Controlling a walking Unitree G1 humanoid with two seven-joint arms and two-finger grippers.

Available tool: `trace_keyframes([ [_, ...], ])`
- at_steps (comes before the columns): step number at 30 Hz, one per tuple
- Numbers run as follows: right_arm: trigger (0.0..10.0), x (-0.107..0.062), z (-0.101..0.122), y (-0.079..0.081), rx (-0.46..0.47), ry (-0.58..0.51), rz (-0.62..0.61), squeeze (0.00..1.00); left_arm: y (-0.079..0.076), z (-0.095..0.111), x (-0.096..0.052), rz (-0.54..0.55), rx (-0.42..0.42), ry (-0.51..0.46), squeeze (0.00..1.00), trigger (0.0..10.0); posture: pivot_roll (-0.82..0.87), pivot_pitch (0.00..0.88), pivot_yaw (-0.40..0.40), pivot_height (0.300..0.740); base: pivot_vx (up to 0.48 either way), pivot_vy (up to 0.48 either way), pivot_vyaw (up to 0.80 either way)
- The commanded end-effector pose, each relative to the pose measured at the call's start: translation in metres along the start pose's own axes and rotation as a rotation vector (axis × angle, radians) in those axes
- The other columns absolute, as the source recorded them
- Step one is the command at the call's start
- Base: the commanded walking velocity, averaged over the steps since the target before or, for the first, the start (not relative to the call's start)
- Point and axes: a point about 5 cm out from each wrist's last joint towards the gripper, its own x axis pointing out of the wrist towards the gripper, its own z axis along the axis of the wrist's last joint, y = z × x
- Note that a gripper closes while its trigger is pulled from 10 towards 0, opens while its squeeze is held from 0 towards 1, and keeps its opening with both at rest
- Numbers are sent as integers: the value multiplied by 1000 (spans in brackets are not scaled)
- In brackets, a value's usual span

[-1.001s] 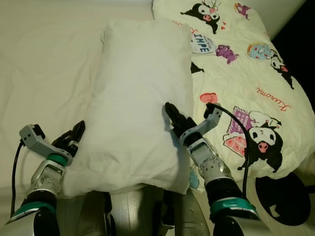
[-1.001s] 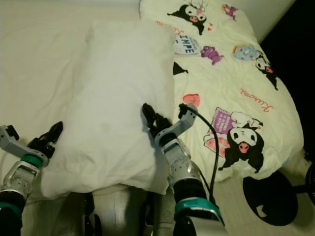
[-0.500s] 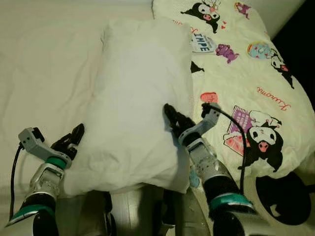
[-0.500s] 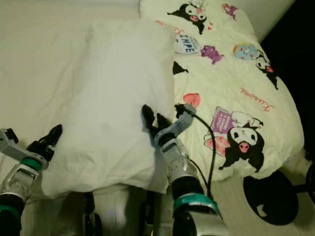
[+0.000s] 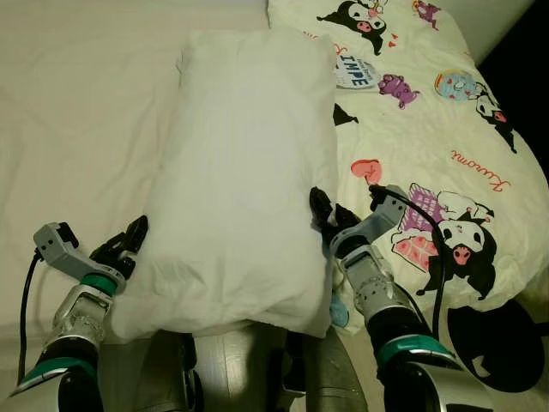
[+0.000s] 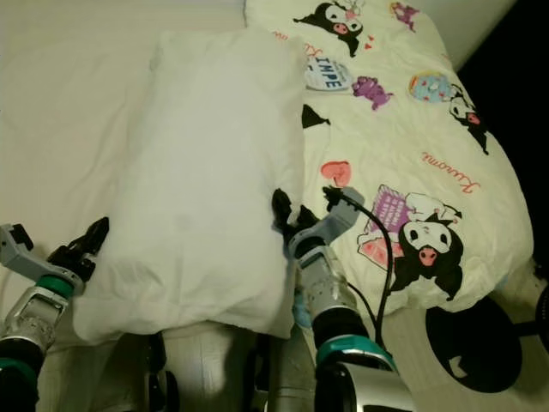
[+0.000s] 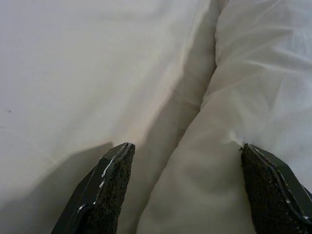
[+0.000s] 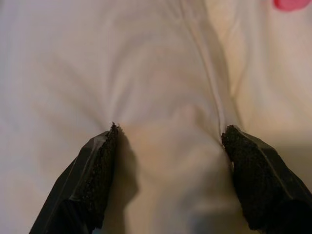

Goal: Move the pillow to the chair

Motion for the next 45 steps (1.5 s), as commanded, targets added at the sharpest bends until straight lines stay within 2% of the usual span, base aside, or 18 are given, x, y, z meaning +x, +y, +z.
trace_keyframes([
  [1,10000,-9,-20,-7,75,61,-7,1000,4,-11,-6,14,-13,42,1000,10000,-41,295,-86,610,0,0,0],
  [3,10000,-9,-25,-2,129,68,16,1000,4,-11,-6,15,-14,41,1000,10000,-41,295,-86,610,0,0,0],
  [5,10000,-7,-32,12,335,72,86,1000,4,-11,-6,16,-15,41,1000,10000,-40,292,-87,610,0,0,0],
  [7,10000,-7,-35,18,400,76,114,1000,4,-11,-6,16,-15,42,1000,10000,-43,291,-85,610,0,0,0],
  [9,10000,-7,-35,18,400,76,114,1000,4,-11,-6,16,-15,42,1000,10000,-43,291,-85,610,0,0,0],
  [12,10000,-9,-38,30,561,89,178,1000,4,-12,-6,16,-18,46,1000,10000,-42,289,-84,610,0,0,0],
  [17,10000,-8,-29,24,674,37,169,1000,4,-13,-6,15,-18,54,1000,10000,-41,285,-81,610,0,0,0],
  [21,10000,-8,-24,24,704,22,196,1000,3,-13,-5,14,-18,57,1000,10000,-41,283,-78,610,0,0,0],
  [26,10000,-11,-23,38,663,87,334,1000,3,-14,-5,11,-17,62,1000,10000,-42,281,-77,610,0,0,0],
  [27,10000,-14,-26,45,613,138,392,898,2,-14,-4,8,-16,65,1000,10000,-40,280,-76,610,0,0,0],
  [28,10000,-14,-26,45,613,138,392,898,2,-14,-4,8,-16,65,1000,10000,-40,280,-76,610,0,0,0],
  [29,10000,-17,-33,53,531,212,452,553,1,-15,-4,4,-14,70,1000,10000,-38,277,-75,610,0,0,0],
  [30,10000,-22,-42,60,434,291,507,0,0,-16,-4,-4,-8,80,1000,10000,-38,277,-75,610,0,0,0],
  [31,10000,-22,-42,60,434,291,507,0,0,-16,-4,-4,-8,80,1000,10000,-38,277,-75,610,0,0,0],
  [33,10000,-29,-56,69,279,396,593,0,-2,-19,-3,-13,2,97,1000,10000,-39,271,-71,610,0,0,0],
  [35,10000,-29,-56,69,279,396,593,0,-2,-19,-3,-13,2,97,1000,10000,-39,271,-71,610,0,0,0],
  [38,10000,-39,-74,73,111,504,661,0,-4,-21,-2,-18,9,108,1000,10000,-33,264,-75,610,0,0,0],
  [45,10000,-43,-87,70,-3,558,656,0,-5,-23,-1,-21,9,110,1000,10000,-26,254,-79,610,0,0,0],
])
